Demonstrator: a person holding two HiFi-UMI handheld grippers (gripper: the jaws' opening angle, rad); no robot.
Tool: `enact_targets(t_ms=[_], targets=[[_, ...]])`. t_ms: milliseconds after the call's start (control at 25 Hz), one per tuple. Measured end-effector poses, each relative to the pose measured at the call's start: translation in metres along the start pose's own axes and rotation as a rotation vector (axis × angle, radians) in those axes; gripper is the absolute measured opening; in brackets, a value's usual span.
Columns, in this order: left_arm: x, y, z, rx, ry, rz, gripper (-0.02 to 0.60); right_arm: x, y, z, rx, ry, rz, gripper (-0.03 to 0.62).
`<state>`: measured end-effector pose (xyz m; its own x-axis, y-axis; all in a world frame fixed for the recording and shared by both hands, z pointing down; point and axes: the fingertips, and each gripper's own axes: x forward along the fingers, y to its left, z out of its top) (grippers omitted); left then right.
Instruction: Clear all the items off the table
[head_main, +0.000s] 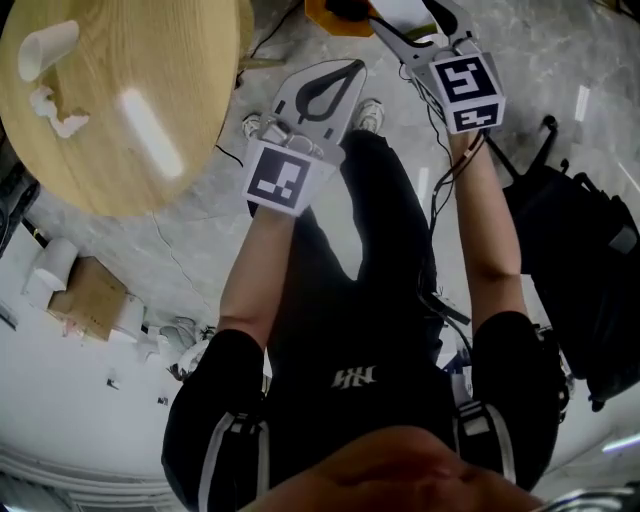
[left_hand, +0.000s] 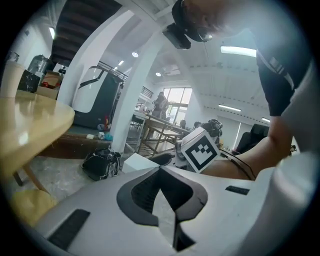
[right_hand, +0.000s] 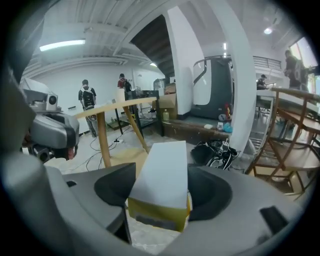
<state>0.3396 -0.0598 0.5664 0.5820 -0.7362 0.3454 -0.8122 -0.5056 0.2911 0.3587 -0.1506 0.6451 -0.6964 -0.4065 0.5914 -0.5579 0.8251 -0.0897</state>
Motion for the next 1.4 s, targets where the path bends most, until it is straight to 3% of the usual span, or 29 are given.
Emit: enact_targets(t_ms=[400,760,920,1000,1320,1400], targets=[[0.026,0.039,-0.078,-0.034,0.042,0.049,0.012,0.085,-0.007,-0.098,0.012,0.034,0.047,0.325],[0.033,0.046,-0.114,-0.040,0.078,0.037,0.012,0.125,0.000,-0.161,0.001,0.068,0.069,0.327],[0.026,0.050,-0.116,-0.047,0.088,0.027,0.012,0.136,0.005,-0.161,0.006,0.056,0.064,0.334],[0.024,0.050,-0.115,-0.051,0.093,0.020,0.012,0.140,0.005,-0.159,0.005,0.053,0.060,0.374],[0.019,0.037,-0.091,-0.034,0.077,-0.015,0.012,0.124,0.002,-0.139,0.011,0.060,0.072,0.377],[0.016,0.029,-0.079,-0.030,0.063,-0.033,0.012,0.109,-0.002,-0.122,0.009,0.043,0.064,0.316]])
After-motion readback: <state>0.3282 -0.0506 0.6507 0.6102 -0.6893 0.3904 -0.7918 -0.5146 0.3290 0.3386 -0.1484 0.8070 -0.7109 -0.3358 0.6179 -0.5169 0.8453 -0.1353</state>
